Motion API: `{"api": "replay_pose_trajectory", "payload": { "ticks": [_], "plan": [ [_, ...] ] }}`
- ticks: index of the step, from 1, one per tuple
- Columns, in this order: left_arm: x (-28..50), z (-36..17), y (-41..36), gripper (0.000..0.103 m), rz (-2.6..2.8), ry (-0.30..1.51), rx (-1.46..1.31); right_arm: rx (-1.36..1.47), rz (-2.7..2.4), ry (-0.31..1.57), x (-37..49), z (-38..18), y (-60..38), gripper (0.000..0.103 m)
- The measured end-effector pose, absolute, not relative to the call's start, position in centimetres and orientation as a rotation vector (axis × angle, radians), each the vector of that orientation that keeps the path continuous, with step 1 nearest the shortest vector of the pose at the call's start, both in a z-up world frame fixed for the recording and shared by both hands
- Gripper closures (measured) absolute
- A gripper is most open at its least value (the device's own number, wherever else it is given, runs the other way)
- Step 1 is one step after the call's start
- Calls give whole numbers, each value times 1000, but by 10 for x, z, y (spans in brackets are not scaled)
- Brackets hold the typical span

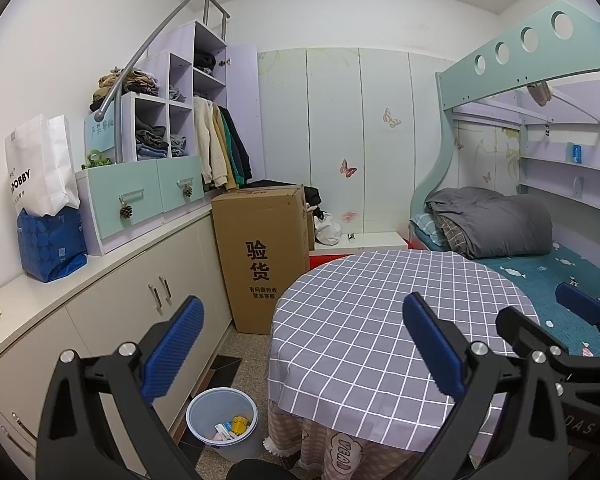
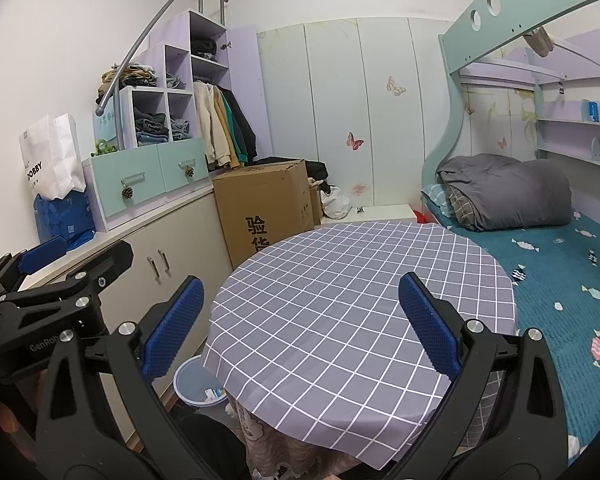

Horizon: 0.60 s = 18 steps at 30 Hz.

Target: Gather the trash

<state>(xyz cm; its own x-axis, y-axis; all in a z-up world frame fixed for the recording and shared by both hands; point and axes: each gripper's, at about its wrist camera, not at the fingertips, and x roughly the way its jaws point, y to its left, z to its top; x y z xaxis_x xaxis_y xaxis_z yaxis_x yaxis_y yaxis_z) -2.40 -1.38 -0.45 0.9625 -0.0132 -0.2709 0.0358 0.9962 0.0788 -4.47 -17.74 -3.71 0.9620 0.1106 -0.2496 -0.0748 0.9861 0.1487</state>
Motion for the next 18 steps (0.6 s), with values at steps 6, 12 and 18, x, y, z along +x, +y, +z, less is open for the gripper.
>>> {"api": "replay_pose_trajectory", "payload": {
  "ticks": [6, 12, 18],
  "plan": [
    [-24, -5, -13, 5, -25, 275, 84, 140, 95, 262, -44, -37, -178, 7],
    [-23, -5, -13, 5, -25, 275, 84, 140, 95, 262, -45, -37, -178, 7],
    [-24, -6, -13, 5, -24, 276, 85, 139, 95, 264, -45, -37, -178, 7]
  ]
}}
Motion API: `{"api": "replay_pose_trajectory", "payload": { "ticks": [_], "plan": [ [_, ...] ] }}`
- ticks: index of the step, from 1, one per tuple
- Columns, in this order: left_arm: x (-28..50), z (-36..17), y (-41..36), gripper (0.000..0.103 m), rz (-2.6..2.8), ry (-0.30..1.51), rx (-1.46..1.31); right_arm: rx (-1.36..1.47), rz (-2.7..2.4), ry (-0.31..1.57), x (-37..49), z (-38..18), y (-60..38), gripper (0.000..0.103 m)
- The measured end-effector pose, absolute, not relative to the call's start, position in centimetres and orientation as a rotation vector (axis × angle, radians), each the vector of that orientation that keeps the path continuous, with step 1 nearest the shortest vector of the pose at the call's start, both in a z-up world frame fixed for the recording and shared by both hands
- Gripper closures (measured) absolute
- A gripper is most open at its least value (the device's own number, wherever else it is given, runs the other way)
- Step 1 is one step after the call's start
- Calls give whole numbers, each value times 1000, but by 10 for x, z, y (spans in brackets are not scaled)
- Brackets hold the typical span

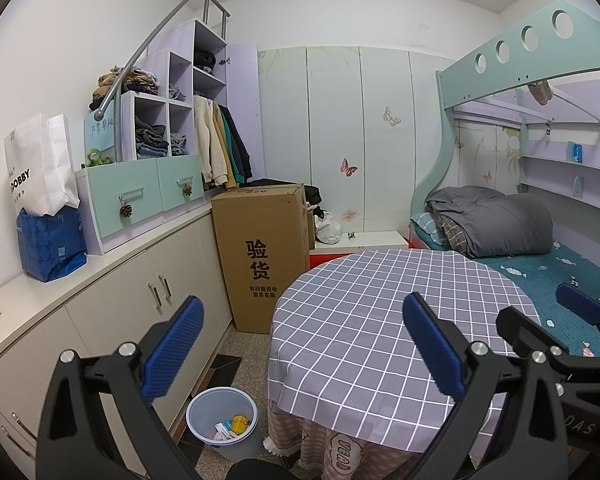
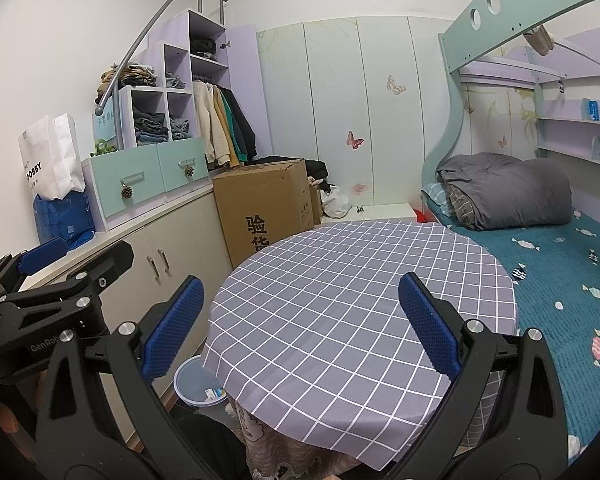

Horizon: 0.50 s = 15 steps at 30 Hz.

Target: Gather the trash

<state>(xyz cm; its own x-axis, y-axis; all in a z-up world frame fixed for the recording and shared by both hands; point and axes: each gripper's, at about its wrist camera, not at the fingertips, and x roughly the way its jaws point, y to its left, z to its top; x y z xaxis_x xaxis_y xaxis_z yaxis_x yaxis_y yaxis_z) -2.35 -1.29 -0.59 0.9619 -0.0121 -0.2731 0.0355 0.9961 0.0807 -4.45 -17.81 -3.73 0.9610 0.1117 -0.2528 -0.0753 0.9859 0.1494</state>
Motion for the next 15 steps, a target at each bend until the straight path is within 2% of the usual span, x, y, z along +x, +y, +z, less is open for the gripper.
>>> {"api": "replay_pose_trajectory", "payload": {
  "ticks": [15],
  "plan": [
    [-23, -6, -12, 5, -25, 278, 85, 141, 97, 271, -42, -37, -179, 7]
  ]
}}
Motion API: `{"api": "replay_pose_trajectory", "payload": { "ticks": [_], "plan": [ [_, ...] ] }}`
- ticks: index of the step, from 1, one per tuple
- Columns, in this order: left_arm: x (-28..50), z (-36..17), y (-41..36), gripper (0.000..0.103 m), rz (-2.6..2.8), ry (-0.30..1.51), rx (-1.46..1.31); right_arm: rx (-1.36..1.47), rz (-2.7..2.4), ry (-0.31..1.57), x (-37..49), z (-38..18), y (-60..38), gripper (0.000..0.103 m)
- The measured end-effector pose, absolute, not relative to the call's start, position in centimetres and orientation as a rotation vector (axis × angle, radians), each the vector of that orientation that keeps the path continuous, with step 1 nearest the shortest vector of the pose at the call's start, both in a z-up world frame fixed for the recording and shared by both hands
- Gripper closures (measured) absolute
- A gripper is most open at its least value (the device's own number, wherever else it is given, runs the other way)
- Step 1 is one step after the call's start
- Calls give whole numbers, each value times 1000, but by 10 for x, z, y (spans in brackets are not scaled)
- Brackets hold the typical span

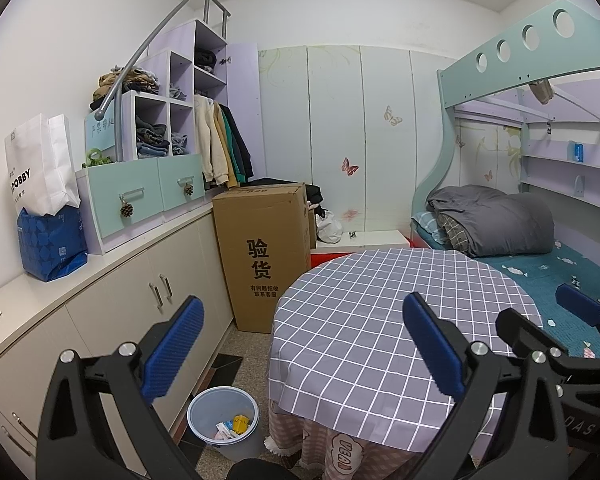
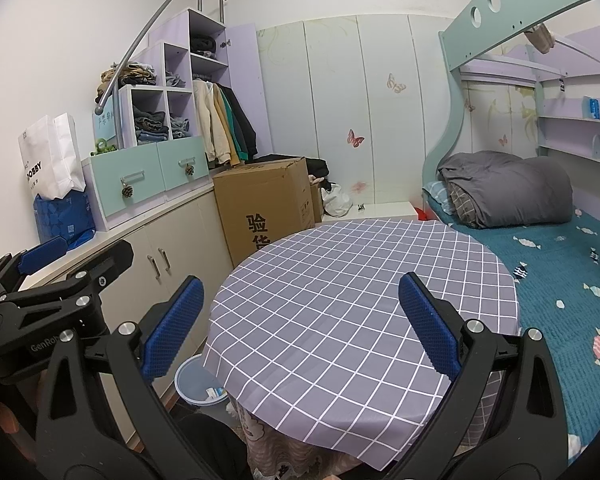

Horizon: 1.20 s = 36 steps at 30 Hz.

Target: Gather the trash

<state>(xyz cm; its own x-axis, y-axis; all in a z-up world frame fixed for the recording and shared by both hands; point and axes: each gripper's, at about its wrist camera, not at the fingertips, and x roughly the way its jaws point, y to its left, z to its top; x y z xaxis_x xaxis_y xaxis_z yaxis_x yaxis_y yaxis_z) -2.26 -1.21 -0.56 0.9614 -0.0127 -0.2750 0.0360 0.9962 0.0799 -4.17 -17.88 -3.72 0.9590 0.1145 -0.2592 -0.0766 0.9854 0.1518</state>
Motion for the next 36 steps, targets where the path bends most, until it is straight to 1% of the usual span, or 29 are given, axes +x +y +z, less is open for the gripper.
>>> {"api": "replay_pose_trajectory", "payload": {
  "ticks": [36],
  "plan": [
    [-22, -12, -6, 5, -26, 289, 84, 147, 99, 287, -40, -46, -176, 7]
  ]
}}
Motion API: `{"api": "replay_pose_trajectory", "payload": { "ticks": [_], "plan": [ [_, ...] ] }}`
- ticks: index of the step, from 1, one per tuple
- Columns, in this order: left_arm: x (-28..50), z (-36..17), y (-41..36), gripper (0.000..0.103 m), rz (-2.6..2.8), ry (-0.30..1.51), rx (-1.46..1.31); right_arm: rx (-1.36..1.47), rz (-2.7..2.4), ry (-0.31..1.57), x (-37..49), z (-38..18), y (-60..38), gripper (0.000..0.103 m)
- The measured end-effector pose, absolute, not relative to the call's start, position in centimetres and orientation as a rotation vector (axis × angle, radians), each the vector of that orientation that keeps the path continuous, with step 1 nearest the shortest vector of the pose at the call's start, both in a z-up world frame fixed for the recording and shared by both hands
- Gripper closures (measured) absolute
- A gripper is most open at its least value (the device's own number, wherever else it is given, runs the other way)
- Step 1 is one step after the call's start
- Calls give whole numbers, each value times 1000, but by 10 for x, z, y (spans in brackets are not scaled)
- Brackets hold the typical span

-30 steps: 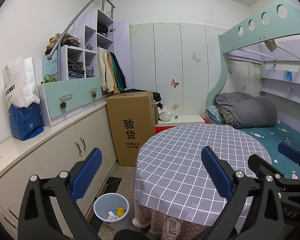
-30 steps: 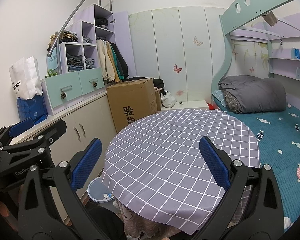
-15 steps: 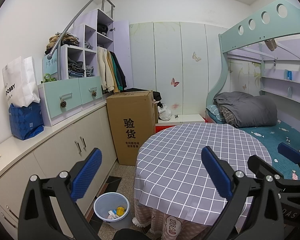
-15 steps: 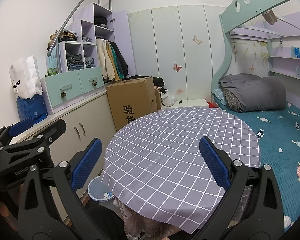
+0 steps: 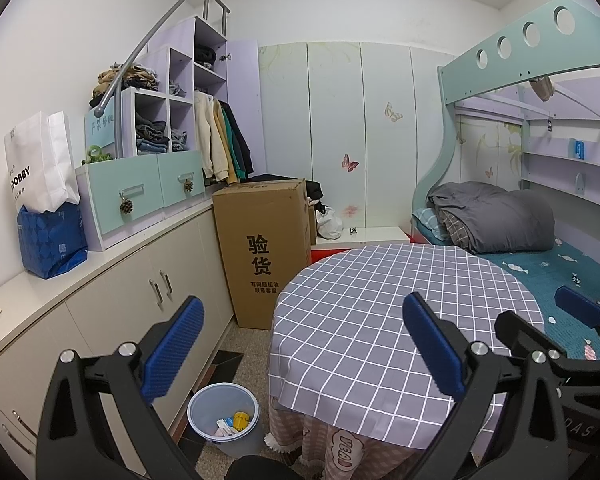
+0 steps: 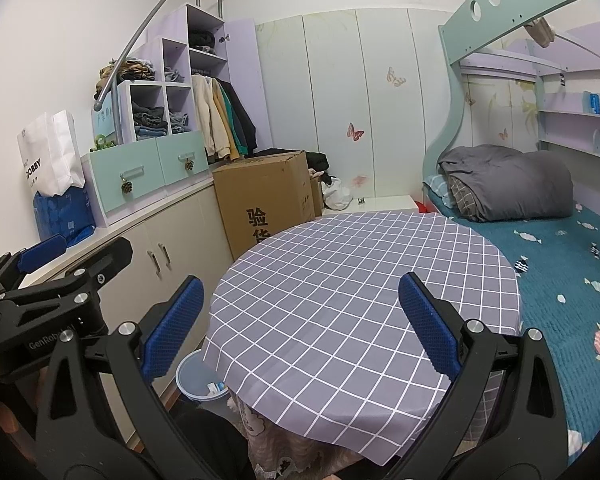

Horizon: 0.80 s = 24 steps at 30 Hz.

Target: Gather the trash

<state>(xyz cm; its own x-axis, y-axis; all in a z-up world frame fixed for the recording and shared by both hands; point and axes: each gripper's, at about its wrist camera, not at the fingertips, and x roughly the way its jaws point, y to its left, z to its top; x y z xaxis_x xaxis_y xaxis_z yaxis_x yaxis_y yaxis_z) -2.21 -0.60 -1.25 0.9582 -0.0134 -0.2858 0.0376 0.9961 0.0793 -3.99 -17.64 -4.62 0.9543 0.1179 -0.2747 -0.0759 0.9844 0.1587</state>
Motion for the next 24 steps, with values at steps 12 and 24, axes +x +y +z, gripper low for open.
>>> {"api": "replay_pose_trajectory", "payload": {
  "ticks": [12, 24],
  "plan": [
    [-20, -13, -4, 5, -26, 293, 87, 149, 99, 292, -41, -48, -177, 7],
    [-21, -15, -1, 5, -27, 295, 88, 149, 100, 295, -40, -48, -177, 7]
  ]
}}
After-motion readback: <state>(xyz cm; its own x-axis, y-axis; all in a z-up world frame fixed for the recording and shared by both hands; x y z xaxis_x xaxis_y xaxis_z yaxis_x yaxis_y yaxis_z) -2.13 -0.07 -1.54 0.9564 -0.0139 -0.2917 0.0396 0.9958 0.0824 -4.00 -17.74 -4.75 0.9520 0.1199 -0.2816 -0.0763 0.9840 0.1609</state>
